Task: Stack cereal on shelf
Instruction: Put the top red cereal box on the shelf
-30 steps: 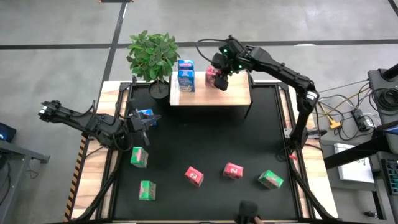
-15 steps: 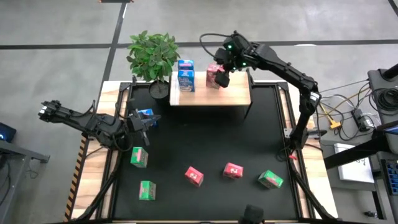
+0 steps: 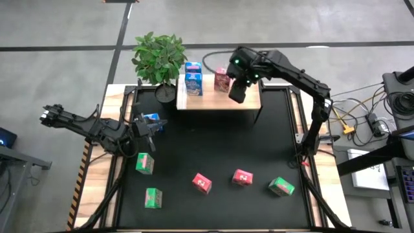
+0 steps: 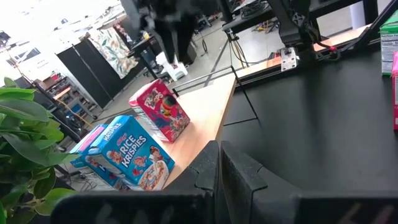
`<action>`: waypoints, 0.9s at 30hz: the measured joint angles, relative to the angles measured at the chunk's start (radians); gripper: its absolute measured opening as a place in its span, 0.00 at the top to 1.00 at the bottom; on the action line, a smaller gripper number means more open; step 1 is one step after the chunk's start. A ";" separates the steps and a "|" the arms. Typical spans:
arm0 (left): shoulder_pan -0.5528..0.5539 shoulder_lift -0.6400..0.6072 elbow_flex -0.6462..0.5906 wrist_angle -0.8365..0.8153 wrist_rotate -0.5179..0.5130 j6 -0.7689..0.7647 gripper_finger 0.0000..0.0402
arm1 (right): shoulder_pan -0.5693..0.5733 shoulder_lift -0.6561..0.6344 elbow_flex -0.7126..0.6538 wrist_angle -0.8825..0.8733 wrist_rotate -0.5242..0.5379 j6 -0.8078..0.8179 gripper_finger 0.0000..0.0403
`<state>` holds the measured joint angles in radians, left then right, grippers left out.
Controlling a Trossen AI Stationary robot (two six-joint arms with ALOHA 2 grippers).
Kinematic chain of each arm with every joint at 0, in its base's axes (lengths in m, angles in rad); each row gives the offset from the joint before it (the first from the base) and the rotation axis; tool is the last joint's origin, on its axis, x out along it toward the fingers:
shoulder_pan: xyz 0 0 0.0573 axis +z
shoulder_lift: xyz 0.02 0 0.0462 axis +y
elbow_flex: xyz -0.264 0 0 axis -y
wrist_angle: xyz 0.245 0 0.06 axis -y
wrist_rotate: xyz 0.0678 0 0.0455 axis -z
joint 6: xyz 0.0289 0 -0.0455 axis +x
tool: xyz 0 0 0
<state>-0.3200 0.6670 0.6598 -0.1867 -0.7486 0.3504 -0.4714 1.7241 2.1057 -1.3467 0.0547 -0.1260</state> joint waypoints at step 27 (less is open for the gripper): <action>0.000 0.000 0.000 -0.006 0.000 -0.011 1.00 | -0.069 -0.015 -0.187 0.191 0.177 -0.069 0.97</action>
<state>-0.3202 0.6670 0.6598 -0.1923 -0.7486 0.3396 -0.5400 1.7090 1.9191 -1.1561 0.2314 -0.1952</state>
